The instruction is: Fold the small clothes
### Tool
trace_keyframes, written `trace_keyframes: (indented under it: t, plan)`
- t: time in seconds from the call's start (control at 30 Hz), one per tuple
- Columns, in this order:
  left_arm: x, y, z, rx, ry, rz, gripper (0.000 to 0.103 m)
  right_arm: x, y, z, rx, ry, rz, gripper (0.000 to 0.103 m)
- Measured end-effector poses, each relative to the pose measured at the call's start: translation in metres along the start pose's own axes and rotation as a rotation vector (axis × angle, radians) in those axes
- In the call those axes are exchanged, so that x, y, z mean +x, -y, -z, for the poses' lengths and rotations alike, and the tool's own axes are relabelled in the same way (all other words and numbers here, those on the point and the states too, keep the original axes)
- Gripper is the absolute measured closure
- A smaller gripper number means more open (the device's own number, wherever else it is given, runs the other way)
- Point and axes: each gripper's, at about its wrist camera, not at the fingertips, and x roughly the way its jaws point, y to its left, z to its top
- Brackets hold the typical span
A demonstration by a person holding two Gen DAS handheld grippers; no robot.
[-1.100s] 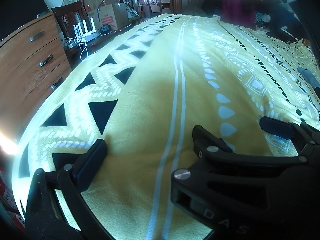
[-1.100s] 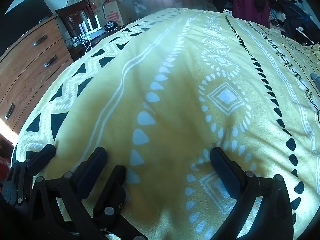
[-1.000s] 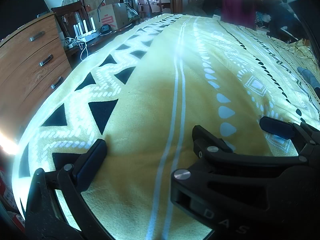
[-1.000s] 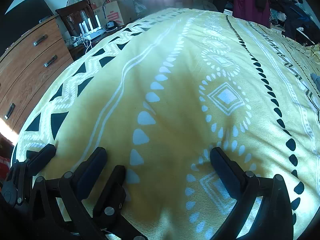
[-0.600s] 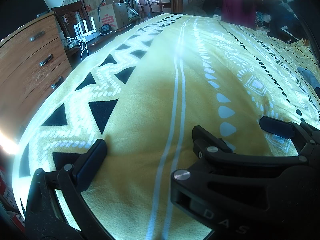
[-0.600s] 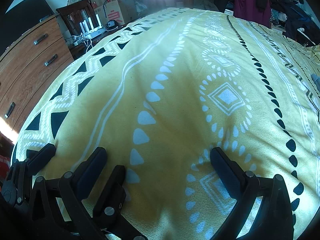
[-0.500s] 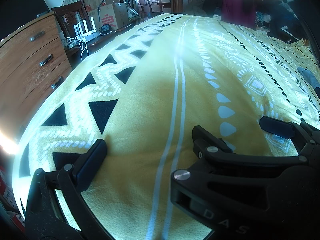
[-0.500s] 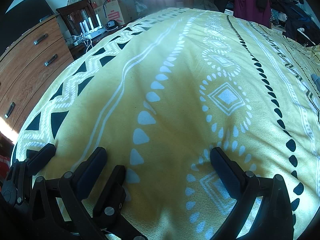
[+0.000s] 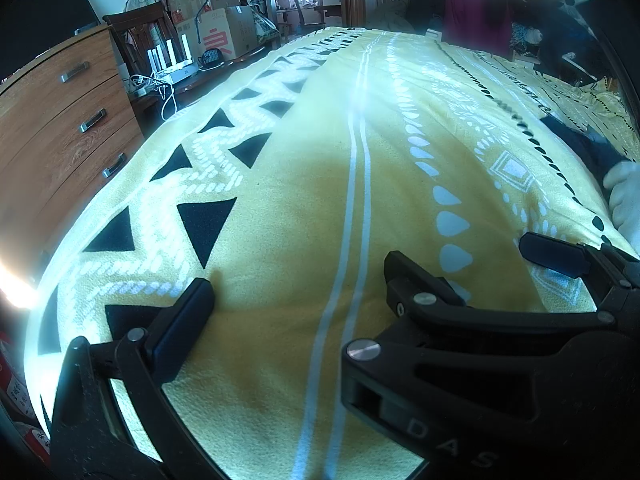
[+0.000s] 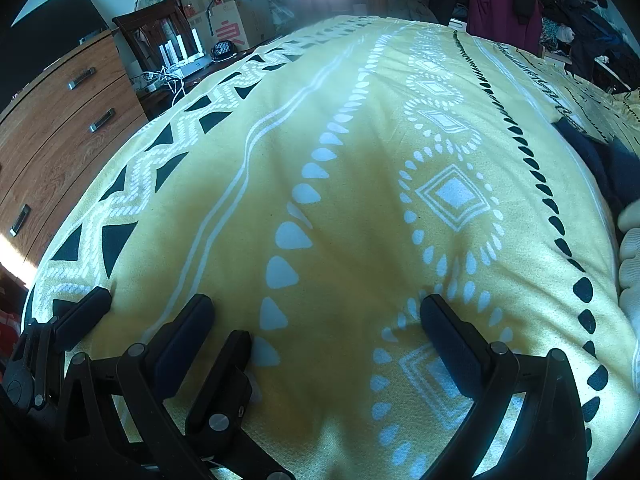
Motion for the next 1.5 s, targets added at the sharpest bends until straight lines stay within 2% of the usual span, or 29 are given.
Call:
trace_keyframes:
  t: [1.5]
  plan:
    - [0.0,0.0002,-0.0001,0.0,-0.001,0.0,0.0,0.0019,0.0014,-0.0016,0.0,0.002,-0.003,0.0]
